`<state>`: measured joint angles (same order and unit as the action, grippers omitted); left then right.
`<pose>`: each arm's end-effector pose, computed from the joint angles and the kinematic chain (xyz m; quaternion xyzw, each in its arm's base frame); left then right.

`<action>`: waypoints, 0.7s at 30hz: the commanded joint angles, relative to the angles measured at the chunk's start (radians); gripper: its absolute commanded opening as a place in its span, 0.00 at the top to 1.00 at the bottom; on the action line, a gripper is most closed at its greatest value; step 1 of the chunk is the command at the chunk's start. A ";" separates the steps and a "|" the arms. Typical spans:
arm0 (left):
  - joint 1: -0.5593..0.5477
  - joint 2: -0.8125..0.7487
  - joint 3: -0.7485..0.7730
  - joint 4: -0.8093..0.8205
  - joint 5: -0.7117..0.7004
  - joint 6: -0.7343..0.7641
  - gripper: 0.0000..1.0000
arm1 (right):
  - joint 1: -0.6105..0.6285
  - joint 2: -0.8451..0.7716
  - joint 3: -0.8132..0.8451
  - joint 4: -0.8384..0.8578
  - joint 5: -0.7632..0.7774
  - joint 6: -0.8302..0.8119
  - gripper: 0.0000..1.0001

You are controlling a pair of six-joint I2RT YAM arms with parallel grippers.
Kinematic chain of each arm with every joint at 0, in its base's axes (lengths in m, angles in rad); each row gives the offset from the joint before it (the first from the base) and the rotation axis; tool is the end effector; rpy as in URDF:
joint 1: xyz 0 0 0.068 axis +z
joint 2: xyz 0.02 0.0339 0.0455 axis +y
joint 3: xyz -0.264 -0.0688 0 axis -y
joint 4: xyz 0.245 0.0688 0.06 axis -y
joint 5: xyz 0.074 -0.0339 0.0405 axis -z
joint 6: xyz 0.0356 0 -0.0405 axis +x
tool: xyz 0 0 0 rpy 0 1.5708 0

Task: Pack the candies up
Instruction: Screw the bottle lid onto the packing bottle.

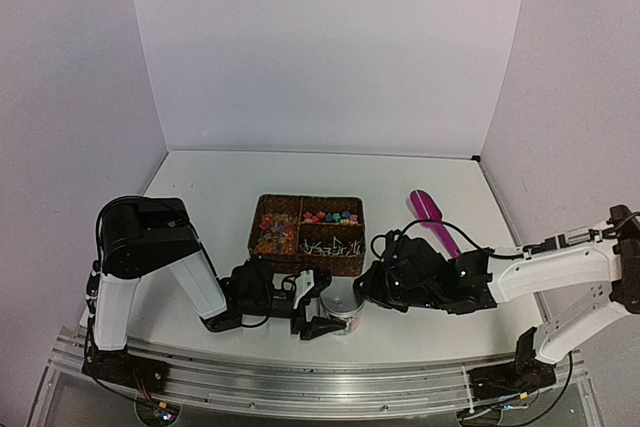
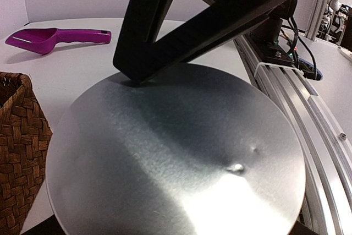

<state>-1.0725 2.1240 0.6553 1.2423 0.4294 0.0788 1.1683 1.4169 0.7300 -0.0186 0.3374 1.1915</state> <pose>0.1528 -0.3119 0.0766 0.5275 0.5691 -0.4366 0.4554 0.1240 0.2612 0.1956 0.0808 0.8941 0.3241 0.2984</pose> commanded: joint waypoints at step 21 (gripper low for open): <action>0.075 0.040 0.052 -0.052 -0.139 -0.038 0.36 | 0.165 -0.017 -0.159 -0.063 -0.318 0.188 0.77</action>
<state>-1.0594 2.1353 0.6666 1.2488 0.4656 0.0833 1.2602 1.3430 0.6305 0.0197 0.3253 1.3364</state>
